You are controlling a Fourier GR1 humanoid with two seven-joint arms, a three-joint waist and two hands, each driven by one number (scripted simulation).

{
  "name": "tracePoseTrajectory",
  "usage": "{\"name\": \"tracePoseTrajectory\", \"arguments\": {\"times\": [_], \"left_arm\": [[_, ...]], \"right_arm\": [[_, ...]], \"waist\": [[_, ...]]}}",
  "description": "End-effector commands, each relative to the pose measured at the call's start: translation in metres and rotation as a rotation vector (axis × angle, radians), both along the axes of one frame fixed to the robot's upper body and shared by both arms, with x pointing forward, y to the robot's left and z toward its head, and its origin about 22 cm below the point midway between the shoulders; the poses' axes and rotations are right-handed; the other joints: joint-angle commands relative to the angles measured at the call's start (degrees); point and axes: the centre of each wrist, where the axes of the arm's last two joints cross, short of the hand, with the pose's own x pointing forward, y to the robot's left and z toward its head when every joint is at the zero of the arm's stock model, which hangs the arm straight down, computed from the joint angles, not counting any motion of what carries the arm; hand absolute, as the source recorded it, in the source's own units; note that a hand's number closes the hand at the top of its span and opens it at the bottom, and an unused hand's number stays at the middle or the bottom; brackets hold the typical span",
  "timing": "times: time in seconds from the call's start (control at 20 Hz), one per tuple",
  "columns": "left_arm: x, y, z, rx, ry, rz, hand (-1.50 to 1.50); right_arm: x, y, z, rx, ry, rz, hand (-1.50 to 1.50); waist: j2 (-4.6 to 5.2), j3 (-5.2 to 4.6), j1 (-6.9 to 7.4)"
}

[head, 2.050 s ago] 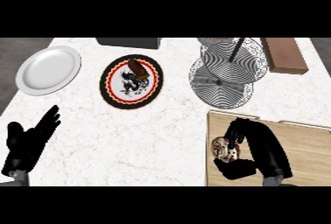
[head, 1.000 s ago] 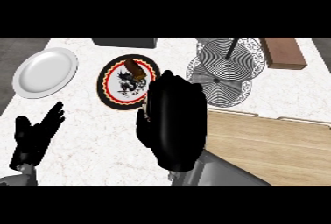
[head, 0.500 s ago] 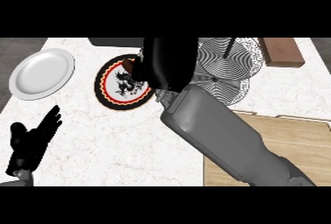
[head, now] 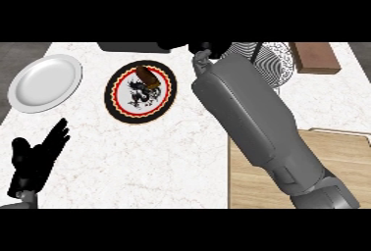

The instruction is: Pick the cupcake from the tray and place it in the tiered basket

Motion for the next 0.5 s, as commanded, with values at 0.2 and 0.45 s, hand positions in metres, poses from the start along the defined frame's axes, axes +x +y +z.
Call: {"name": "tracePoseTrajectory", "arguments": {"times": [0.2,0.45], "left_arm": [[0.000,0.009,0.006,0.007,-0.004,0.017,0.00],[-0.005,0.019,0.012,0.030,-0.016,0.017,0.00]], "right_arm": [[0.048,-0.048,-0.022,-0.462,0.031,-0.133,1.50],[0.065,-0.071,0.019,-0.628,0.050,-0.160,1.50]], "waist": [[-0.42,-0.44,-1.31],[-0.07,-0.06,0.08]]}}
